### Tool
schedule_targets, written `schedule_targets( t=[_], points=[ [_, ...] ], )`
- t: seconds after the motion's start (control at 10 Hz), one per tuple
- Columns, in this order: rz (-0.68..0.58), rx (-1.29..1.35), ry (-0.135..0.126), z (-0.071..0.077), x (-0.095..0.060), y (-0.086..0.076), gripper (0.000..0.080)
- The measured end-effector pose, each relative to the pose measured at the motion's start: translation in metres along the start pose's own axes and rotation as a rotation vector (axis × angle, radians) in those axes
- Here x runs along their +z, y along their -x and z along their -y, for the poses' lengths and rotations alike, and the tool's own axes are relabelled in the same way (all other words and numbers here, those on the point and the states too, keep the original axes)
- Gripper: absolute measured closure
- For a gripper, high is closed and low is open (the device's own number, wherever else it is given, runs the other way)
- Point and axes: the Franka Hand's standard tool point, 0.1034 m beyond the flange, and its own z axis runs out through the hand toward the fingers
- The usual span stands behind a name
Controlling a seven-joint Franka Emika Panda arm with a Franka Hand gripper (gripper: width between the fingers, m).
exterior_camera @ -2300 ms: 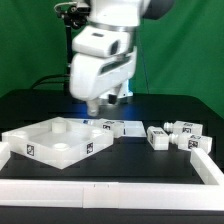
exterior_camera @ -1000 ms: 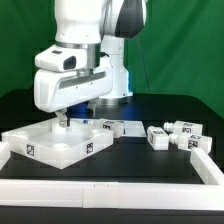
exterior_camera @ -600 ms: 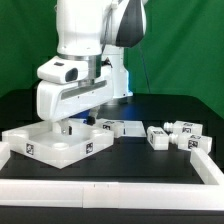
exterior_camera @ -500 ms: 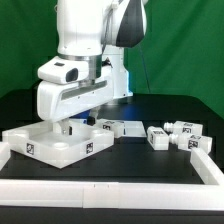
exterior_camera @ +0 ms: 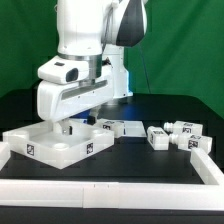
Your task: Assemble one leg
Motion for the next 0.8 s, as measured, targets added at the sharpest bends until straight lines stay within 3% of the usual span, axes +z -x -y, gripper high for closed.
schedule_targets(
  t=[0.3,0.6,0.8],
  points=[
    [0.003,-0.003,-0.004,0.01,0.001,-0.001,0.015],
    [0.001,0.004,-0.007,0.013,0.021,0.004,0.0151],
    [0.003,0.004,-0.01,0.013,0.024,0.003,0.015]
  ],
)
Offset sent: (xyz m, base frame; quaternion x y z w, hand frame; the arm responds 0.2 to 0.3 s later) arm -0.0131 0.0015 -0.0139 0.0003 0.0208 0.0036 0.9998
